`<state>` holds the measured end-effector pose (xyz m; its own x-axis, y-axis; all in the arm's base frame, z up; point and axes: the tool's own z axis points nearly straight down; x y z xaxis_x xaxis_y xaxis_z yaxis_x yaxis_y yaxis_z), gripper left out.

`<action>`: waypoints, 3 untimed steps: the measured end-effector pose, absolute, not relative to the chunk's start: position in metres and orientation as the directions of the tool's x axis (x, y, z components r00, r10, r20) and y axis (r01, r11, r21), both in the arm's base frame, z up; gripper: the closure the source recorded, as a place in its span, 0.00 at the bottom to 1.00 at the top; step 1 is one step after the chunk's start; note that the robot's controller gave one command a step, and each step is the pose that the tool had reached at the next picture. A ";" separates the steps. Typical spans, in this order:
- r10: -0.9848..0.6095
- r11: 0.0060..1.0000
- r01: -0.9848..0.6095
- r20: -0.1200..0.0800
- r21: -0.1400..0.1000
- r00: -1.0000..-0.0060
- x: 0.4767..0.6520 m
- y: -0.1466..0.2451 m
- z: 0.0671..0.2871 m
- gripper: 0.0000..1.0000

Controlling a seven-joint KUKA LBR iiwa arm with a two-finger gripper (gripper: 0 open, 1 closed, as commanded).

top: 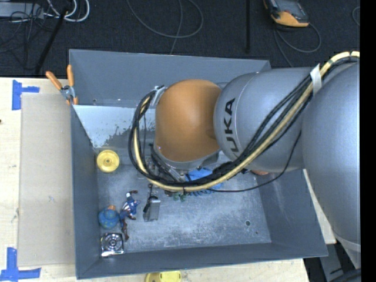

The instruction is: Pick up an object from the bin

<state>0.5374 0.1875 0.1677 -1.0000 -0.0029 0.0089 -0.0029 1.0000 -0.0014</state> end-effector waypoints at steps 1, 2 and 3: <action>0.002 1.000 0.002 0.001 0.000 -1.000 0.539 0.186 0.172 0.00; -0.118 0.993 -0.118 -0.007 0.000 -0.993 0.543 0.197 0.145 0.00; -0.486 0.874 -0.486 0.001 0.001 -0.874 0.540 0.225 0.118 0.00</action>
Offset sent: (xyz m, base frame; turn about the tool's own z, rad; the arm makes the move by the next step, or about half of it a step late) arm 0.0054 0.0364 -0.0977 -0.3864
